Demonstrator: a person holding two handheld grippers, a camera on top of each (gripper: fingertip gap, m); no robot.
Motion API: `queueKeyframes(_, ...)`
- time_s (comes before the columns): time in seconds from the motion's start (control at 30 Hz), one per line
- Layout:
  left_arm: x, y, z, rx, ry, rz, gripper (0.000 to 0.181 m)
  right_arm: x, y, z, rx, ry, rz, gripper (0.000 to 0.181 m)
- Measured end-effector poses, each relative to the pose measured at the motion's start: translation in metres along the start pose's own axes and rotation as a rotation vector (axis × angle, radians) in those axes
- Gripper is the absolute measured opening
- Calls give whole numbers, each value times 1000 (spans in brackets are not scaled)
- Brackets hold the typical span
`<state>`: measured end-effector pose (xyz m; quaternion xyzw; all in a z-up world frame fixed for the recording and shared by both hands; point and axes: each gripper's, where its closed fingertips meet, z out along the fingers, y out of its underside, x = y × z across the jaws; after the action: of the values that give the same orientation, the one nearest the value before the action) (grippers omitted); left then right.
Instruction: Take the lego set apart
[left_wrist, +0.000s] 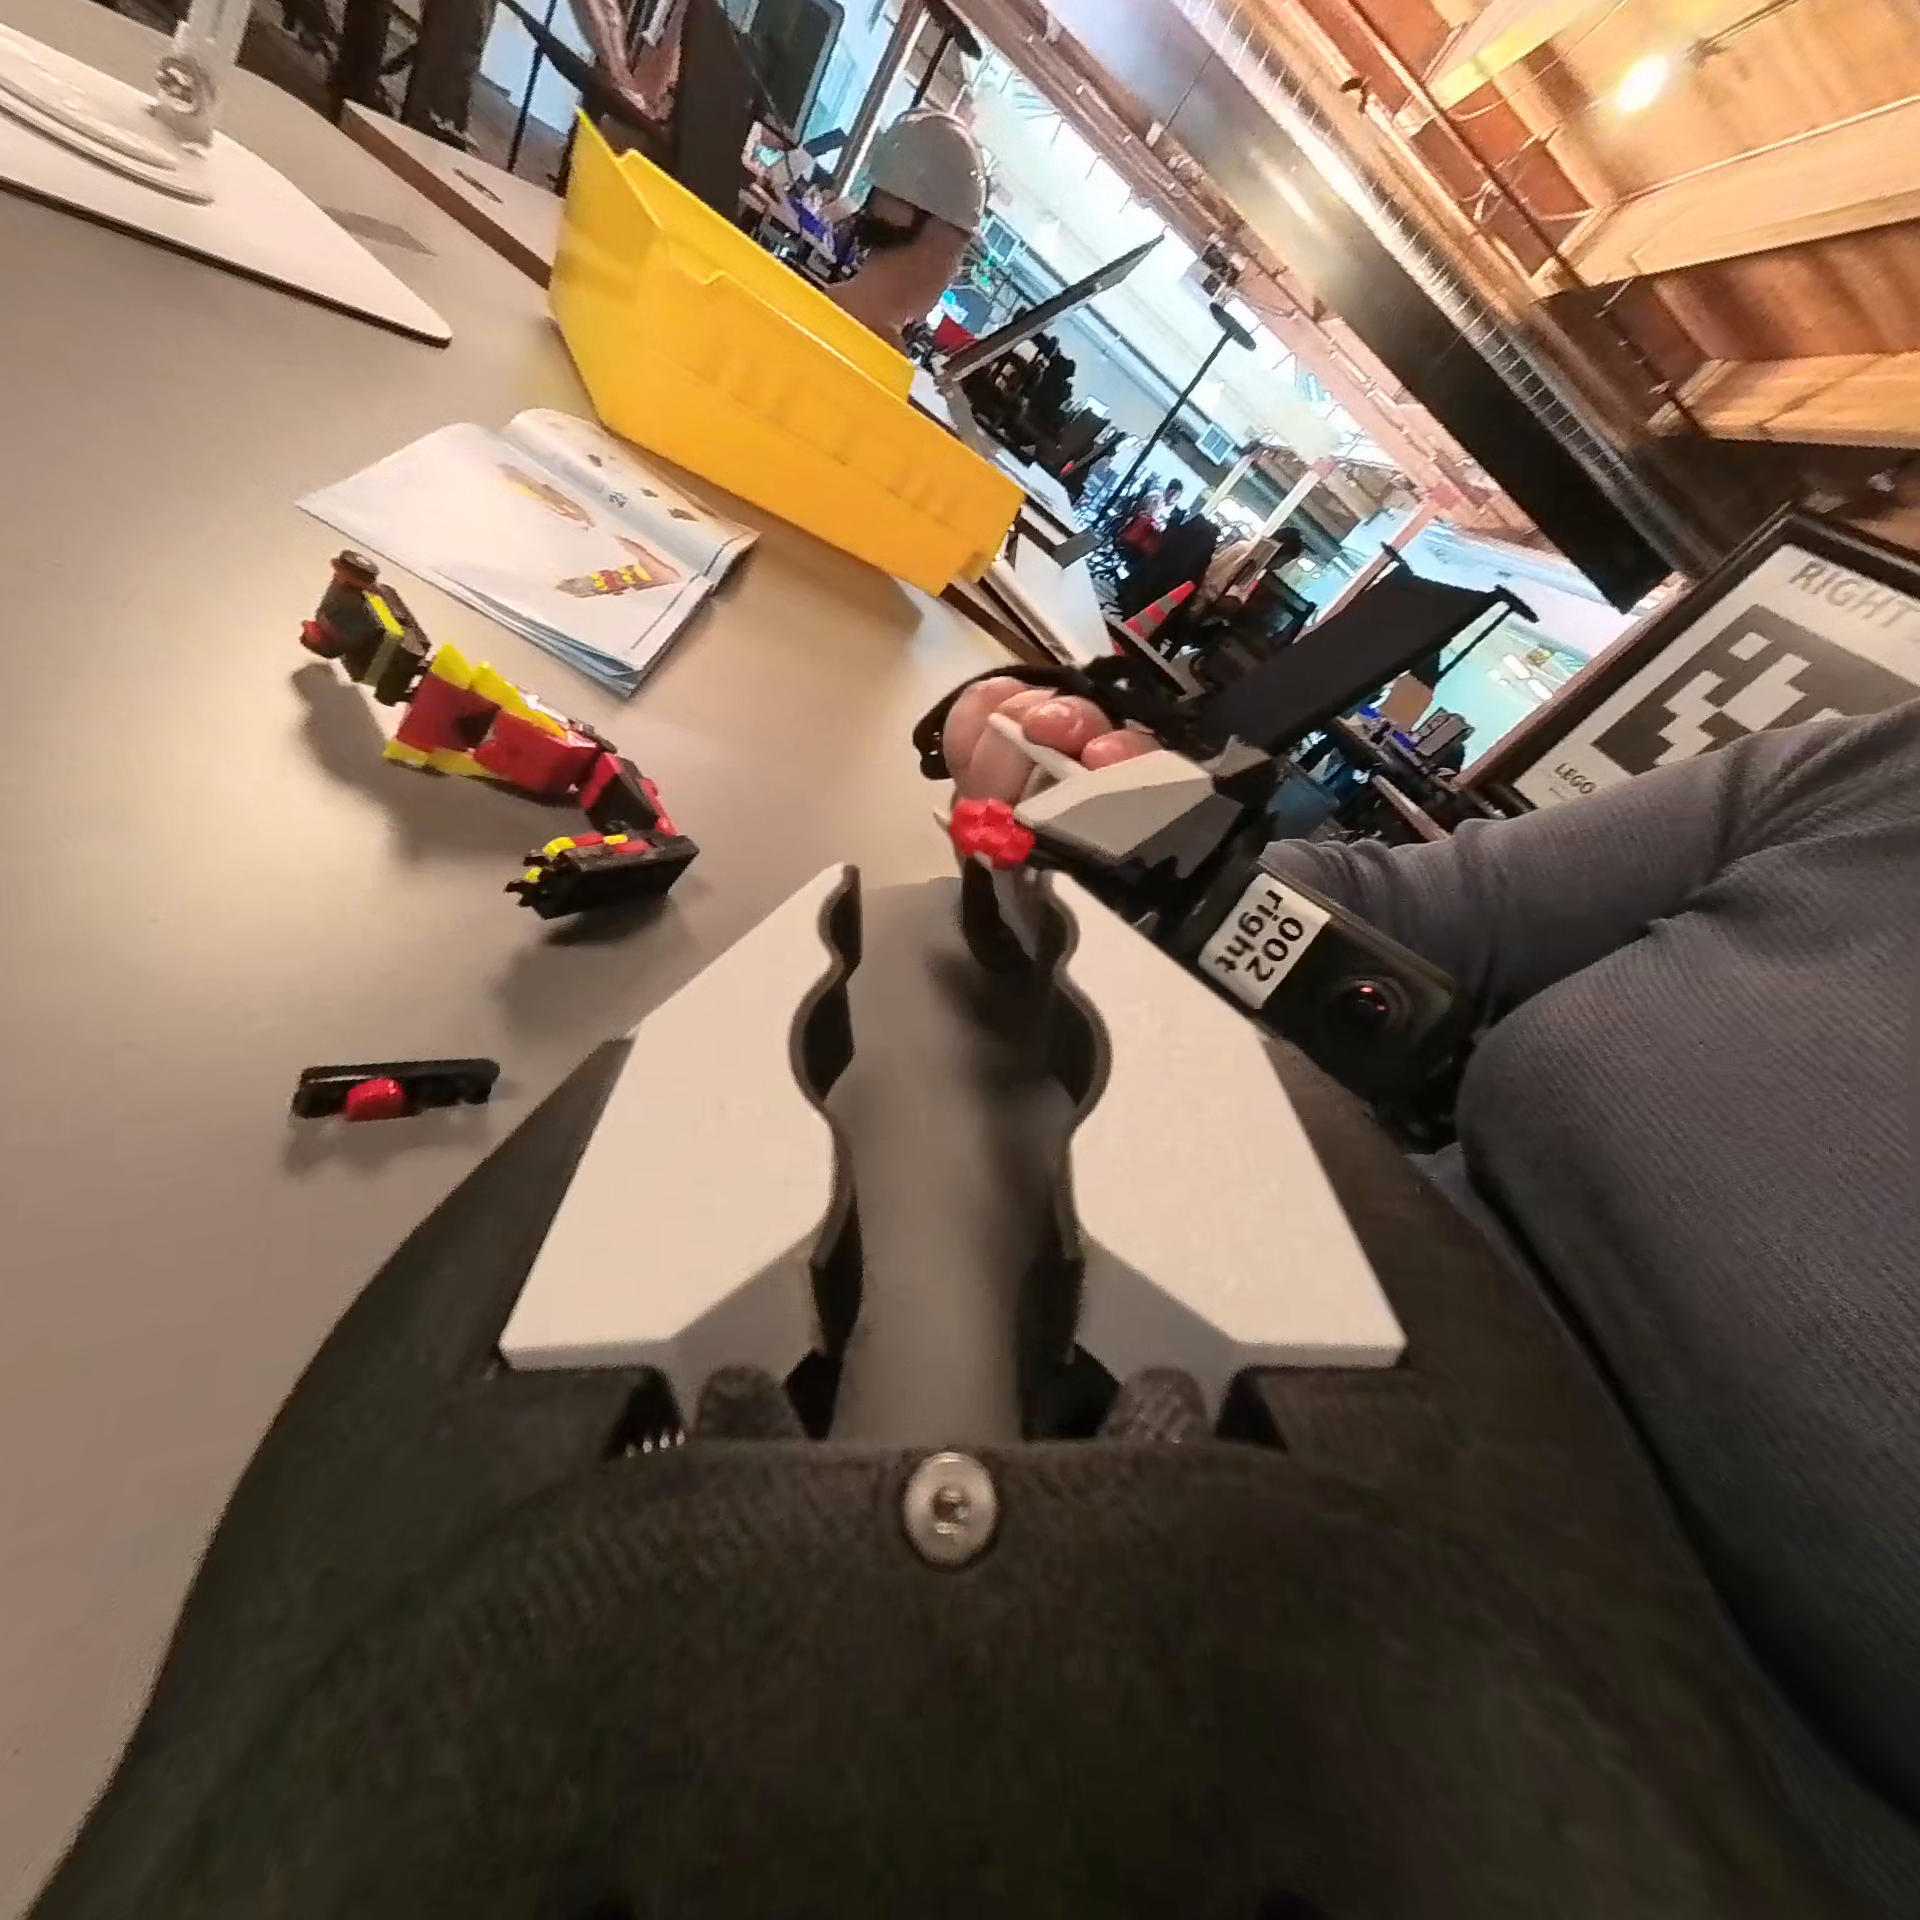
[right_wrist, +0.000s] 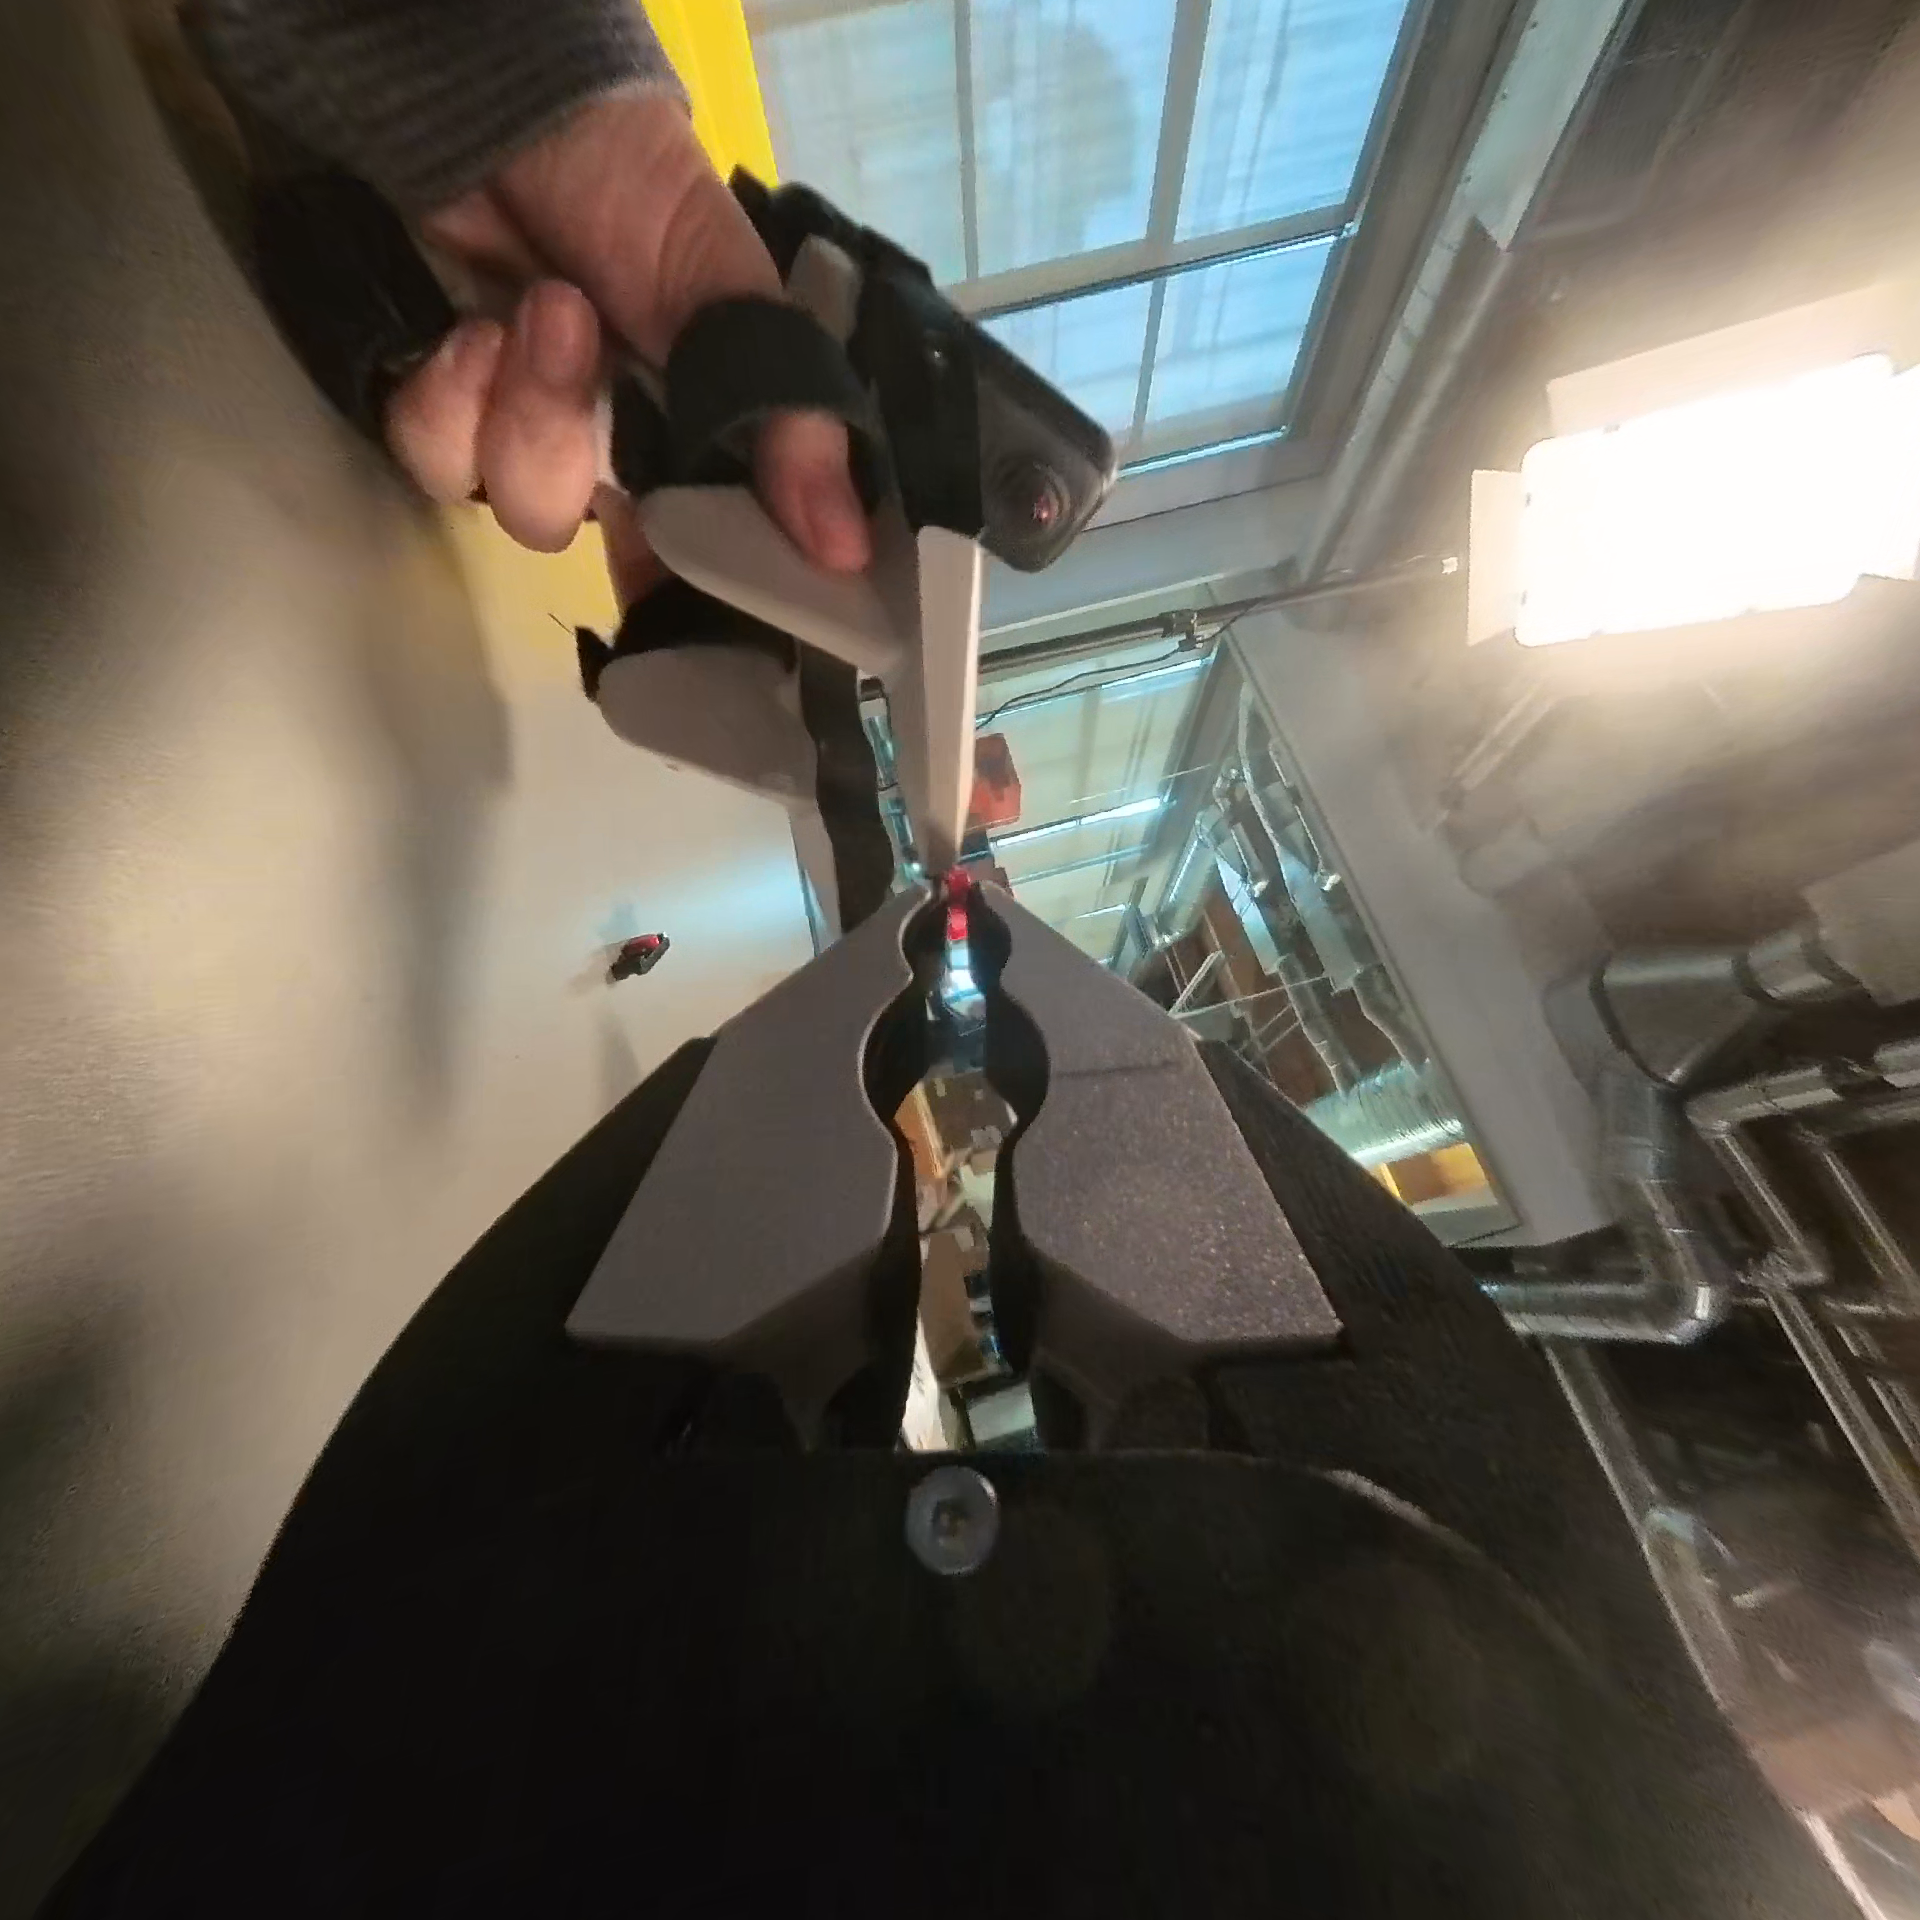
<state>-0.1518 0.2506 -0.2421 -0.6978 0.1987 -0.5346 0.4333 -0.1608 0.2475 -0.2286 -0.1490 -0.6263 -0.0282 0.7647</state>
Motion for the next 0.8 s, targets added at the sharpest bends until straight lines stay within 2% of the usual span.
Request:
queueKeyframes(0.17, 11, -8, -2, 69, 77, -8, 33, -2, -2, 0, 12, -14, 8, 0)
queueKeyframes(0.3, 10, -3, 1, 33, 77, -16, 17, -2, -3, 0, 17, -16, 6, 0)
queueKeyframes(0.57, 11, -7, 0, 59, 52, 45, 13, 1, -2, 0, 6, -6, -5, 3)
queueKeyframes(0.67, 10, -20, -6, 139, 20, 98, 12, 9, 10, -5, -33, 18, -5, 12)
queueKeyframes(0.8, 8, -21, -3, 150, -54, 213, 12, 32, 43, -13, -128, 98, 113, 15)
